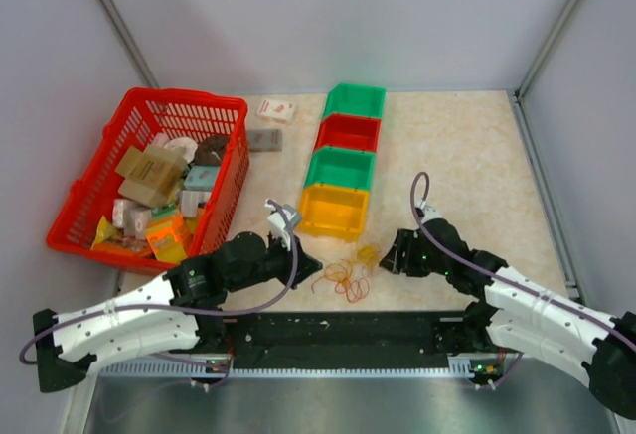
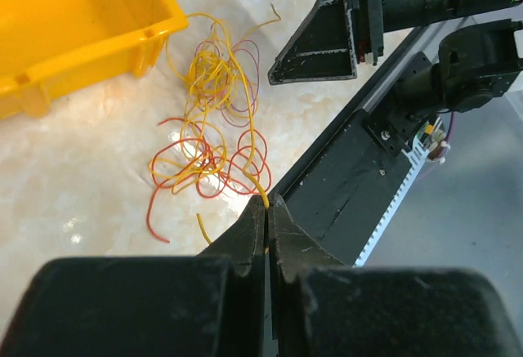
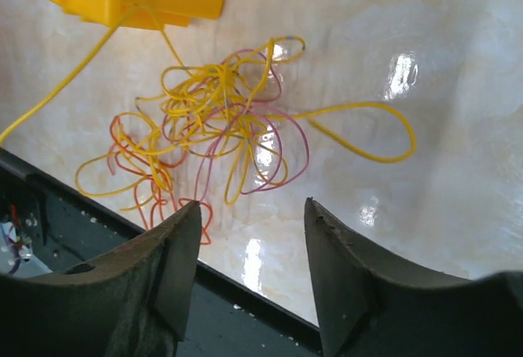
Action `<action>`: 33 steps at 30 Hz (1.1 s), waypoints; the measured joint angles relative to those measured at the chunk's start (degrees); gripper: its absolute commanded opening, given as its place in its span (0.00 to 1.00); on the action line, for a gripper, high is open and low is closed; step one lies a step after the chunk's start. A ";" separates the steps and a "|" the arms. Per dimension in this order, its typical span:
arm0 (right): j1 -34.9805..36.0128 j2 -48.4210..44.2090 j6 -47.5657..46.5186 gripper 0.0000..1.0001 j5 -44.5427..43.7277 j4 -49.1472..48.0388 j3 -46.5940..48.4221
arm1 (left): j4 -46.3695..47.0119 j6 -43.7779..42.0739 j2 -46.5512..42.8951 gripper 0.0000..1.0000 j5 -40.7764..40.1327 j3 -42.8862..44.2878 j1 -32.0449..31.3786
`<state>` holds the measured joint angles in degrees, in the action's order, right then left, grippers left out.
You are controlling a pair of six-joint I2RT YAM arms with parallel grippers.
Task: Untangle the cables
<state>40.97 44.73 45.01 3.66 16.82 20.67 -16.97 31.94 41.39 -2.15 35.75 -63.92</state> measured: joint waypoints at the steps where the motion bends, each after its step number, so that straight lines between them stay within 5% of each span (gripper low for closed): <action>1: 0.52 1.77 -0.37 0.60 -0.31 -0.52 0.00 | -0.79 0.70 -1.68 0.00 -0.48 -0.98 0.00; 10: 3.63 11.76 -1.33 0.65 -3.98 -9.40 0.02 | -2.91 6.12 -6.97 0.00 0.57 -7.32 0.00; 16: 4.79 16.15 -0.22 0.56 -10.62 -16.17 0.39 | -7.41 7.15 -7.06 0.00 0.81 -7.85 0.00; 21: 6.58 23.39 2.10 0.33 -14.67 -20.50 1.20 | -11.82 8.33 -8.28 0.02 -2.58 -7.85 0.00; 23: 7.43 24.85 2.60 0.04 -15.67 -22.49 1.20 | -12.63 9.05 -8.48 0.05 -3.30 -7.85 0.00; 25: 7.80 26.03 2.91 0.00 -17.00 -24.22 1.20 | -13.25 9.99 -8.92 0.14 -3.48 -7.85 0.00; 29: 7.78 23.02 1.25 0.00 -20.00 -24.44 0.28 | -14.71 10.38 -10.47 0.56 -3.98 -7.82 0.00; 30: 7.80 19.58 -0.35 0.00 -20.04 -24.52 -0.90 | -15.19 10.43 -11.17 0.64 -4.20 -7.78 0.00; 32: 7.80 9.22 -4.66 0.00 -18.86 -24.02 -3.74 | -15.93 10.08 -12.72 0.99 -4.24 -7.32 0.00; 33: 7.78 4.35 -6.51 0.00 -17.97 -23.30 -4.48 | -16.00 9.53 -13.38 0.99 -3.91 -6.75 0.00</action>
<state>48.75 49.08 38.50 -14.31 -6.48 16.19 -32.97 41.47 28.01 -6.07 28.99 -63.92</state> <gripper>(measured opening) 0.012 0.747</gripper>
